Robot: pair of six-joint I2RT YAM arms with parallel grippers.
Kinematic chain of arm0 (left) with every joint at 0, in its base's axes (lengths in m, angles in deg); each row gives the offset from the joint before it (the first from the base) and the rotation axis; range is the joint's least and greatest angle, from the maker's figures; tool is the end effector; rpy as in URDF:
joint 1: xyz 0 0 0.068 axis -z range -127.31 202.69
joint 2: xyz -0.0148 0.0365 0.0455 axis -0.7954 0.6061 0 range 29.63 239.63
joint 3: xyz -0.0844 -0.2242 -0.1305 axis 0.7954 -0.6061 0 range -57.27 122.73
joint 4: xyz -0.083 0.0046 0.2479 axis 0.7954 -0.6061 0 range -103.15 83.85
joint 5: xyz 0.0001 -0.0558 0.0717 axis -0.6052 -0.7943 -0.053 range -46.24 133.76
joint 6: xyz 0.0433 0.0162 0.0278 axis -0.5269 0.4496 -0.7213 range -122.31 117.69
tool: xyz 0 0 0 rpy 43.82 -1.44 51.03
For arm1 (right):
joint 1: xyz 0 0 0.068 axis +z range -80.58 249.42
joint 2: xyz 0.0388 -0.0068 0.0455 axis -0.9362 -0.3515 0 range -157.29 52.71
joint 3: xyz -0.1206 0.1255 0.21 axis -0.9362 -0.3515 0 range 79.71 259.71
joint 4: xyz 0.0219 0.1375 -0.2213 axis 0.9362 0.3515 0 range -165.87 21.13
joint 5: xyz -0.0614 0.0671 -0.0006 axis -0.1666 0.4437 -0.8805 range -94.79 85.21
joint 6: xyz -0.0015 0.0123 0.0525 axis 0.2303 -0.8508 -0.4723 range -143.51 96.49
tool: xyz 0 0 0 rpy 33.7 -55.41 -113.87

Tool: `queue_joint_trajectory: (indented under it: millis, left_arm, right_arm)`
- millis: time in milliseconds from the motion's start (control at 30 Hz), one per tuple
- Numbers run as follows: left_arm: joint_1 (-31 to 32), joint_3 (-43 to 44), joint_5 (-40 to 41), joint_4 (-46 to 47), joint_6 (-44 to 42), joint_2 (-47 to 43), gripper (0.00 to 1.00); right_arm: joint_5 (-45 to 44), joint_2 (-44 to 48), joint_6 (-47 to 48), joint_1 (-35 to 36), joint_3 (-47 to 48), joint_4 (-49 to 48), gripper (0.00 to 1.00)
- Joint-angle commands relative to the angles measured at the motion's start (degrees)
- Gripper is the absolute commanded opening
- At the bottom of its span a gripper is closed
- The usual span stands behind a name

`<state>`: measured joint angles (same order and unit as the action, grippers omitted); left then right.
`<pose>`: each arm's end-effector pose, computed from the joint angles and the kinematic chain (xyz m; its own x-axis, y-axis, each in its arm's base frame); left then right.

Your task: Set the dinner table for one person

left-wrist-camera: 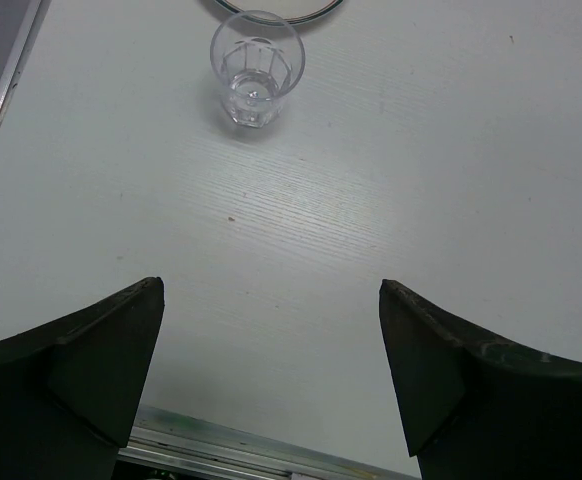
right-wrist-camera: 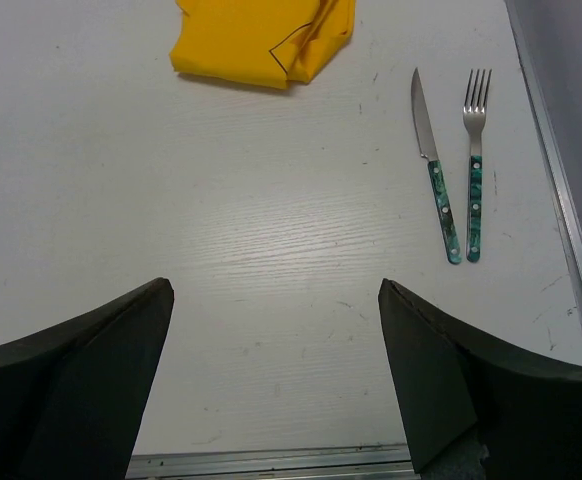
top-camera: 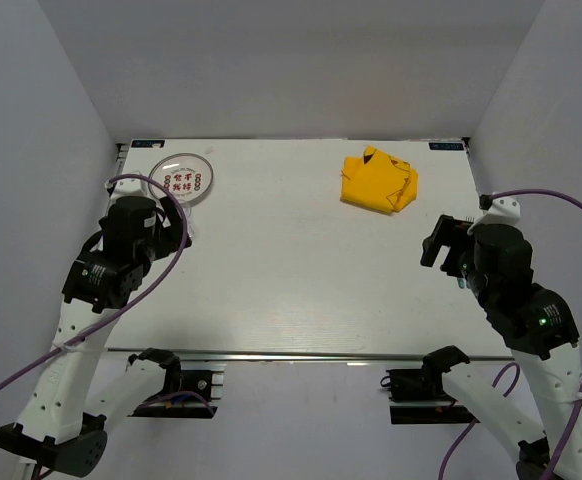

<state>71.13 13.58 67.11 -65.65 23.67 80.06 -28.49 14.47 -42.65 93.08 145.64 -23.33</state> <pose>0.1404 -0.0319 0.3914 -0.5371 -0.2448 -0.8072 -0.2634 0.9578 -0.1152 0.0960 0.0265 0.3990 -0.3746 0.1636 -0.9126 0.0947 0.9859 0.1379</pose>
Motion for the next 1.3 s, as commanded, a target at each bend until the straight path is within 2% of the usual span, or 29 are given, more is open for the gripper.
queue_joint_trajectory:
  millis: [0, 133, 200, 333, 367, 467, 600, 633, 767, 800, 933, 1033, 1267]
  left_arm:
    - [-0.33, -0.27, 0.90, 0.62, 0.21, -0.60, 0.98]
    - [-0.33, -0.45, 0.47, 0.88, 0.04, -0.51, 0.98]
    - [-0.33, -0.89, -0.84, 1.41, -0.31, -0.51, 0.98]
    - [-0.33, -3.16, -3.57, 3.07, -0.40, 0.80, 0.98]
    - [-0.33, -4.13, -4.27, 3.86, -0.40, 1.15, 0.98]
    - [-0.33, -9.49, -9.27, 8.87, -0.31, 0.46, 0.98]
    - [-0.33, -15.12, -15.61, 13.71, -0.05, -0.77, 0.98]
    - [-0.33, -16.26, -16.40, 14.58, -0.05, -1.30, 0.98]
    - [-0.33, -18.11, -16.06, 16.96, -1.19, -4.37, 0.98]
    - [-0.33, -18.72, -16.23, 17.92, -1.28, -5.42, 0.98]
    - [-0.33, -19.17, -18.17, 18.11, -1.54, -5.43, 0.98]
    - [-0.33, -19.52, -19.22, 18.72, -1.89, -4.82, 0.98]
    - [-0.33, -19.96, -23.27, 20.13, -3.13, -3.15, 0.98]
  right_arm:
    - [-0.64, -0.26, -0.20, -0.10, 2.27, -2.52, 0.89]
    - [2.69, 0.45, 0.41, -0.02, -1.06, -6.20, 0.89]
    - [2.70, -2.53, -0.46, -0.02, -5.08, -9.11, 0.89]
    - [9.45, -13.49, -3.54, -0.19, -11.95, -19.02, 0.89]
    - [11.03, -15.36, -3.80, -0.45, -12.75, -24.79, 0.89]
    - [8.95, -25.72, -3.81, -2.03, -10.84, -30.28, 0.89]
    - [8.77, -38.81, -2.57, -6.34, -3.37, -33.45, 0.89]
    - [8.94, -43.45, -2.75, -9.48, -0.05, -33.98, 0.89]
    - [18.22, -54.20, -1.09, -17.14, 8.93, -37.50, 0.89]
    - [20.26, -57.09, 1.71, -18.20, 11.56, -37.50, 0.89]
    - [26.94, -74.50, 6.55, -22.25, 29.64, -31.54, 0.87]
    - [39.03, -81.00, 10.67, -26.37, 34.34, -35.01, 0.86]
    - [42.50, -92.09, 12.02, -30.34, 47.08, -35.91, 0.87]
